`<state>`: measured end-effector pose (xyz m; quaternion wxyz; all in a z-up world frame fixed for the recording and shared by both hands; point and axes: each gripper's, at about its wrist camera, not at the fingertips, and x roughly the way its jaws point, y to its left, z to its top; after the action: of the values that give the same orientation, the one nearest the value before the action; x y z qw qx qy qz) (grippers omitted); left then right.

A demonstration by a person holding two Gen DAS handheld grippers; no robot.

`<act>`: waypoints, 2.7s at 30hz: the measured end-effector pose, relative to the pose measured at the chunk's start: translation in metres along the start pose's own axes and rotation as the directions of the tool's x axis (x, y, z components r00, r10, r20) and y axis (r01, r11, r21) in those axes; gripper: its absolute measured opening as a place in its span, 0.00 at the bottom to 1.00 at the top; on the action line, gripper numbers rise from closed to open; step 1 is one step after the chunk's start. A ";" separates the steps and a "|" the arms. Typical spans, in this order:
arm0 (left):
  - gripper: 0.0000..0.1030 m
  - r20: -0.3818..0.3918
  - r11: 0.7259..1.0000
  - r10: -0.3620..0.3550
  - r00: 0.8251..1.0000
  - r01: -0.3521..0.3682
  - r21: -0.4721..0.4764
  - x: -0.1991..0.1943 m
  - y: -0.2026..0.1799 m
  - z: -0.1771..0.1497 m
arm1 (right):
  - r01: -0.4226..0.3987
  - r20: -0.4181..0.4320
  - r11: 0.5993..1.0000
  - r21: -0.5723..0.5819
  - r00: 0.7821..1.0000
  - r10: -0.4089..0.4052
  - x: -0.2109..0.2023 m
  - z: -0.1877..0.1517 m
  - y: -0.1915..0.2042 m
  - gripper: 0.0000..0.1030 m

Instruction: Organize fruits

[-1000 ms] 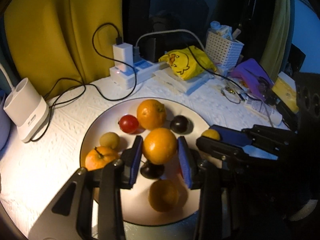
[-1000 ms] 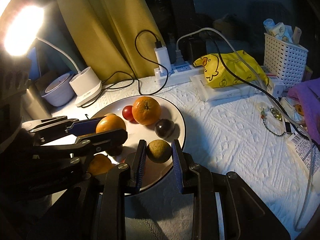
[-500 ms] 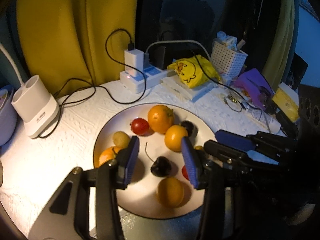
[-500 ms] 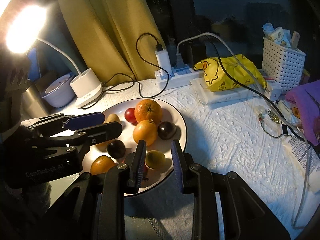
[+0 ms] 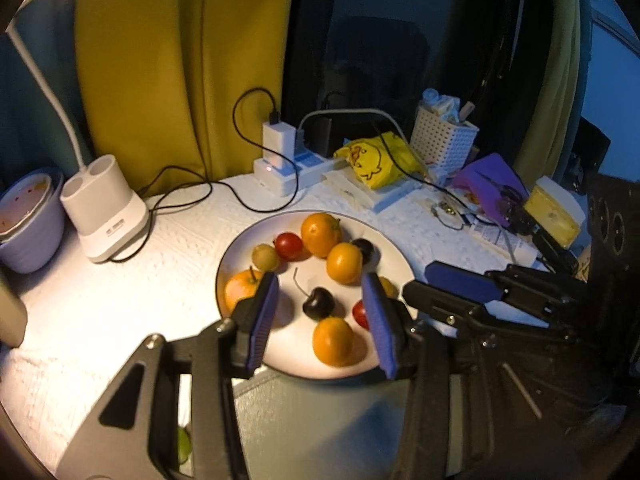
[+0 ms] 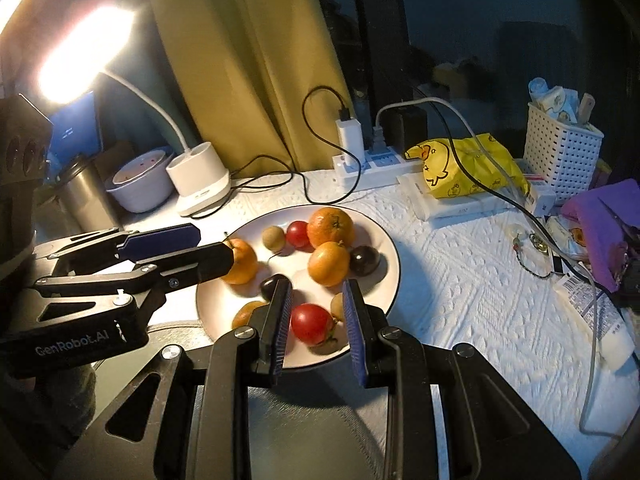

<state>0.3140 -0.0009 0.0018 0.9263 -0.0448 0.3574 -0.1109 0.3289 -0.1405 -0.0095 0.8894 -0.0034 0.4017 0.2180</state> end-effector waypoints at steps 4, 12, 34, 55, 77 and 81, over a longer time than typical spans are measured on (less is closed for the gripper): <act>0.44 0.012 1.000 0.001 1.000 -0.001 -0.005 -0.015 0.000 -0.008 | 0.001 0.003 1.000 -0.011 1.000 -0.001 -0.010 -0.004 0.010 0.27; 0.44 0.032 1.000 0.003 0.999 -0.003 -0.012 -0.042 0.001 -0.023 | 0.006 0.014 0.999 -0.035 1.000 -0.006 -0.029 -0.012 0.028 0.27; 0.44 0.117 0.999 0.031 0.993 -0.029 -0.015 -0.118 0.001 -0.065 | 0.033 0.058 0.994 -0.106 0.998 -0.027 -0.085 -0.036 0.078 0.28; 0.67 0.264 0.999 0.026 0.964 -0.030 0.012 -0.200 -0.016 -0.075 | 0.085 0.177 0.988 -0.132 0.982 -0.060 -0.158 -0.044 0.110 0.40; 0.93 0.398 0.994 0.106 0.911 -0.107 -0.019 -0.255 -0.019 -0.077 | 0.162 0.319 0.981 -0.108 0.940 -0.120 -0.229 -0.041 0.110 0.77; 0.93 0.428 0.992 0.123 0.895 -0.119 -0.035 -0.264 -0.017 -0.078 | 0.176 0.327 0.978 -0.111 0.936 -0.131 -0.235 -0.042 0.107 0.77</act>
<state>0.0681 0.0451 0.1190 0.9871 -0.0493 0.1470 -0.0392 0.1202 -0.1421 0.1481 0.9544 -0.0612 0.2358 0.1728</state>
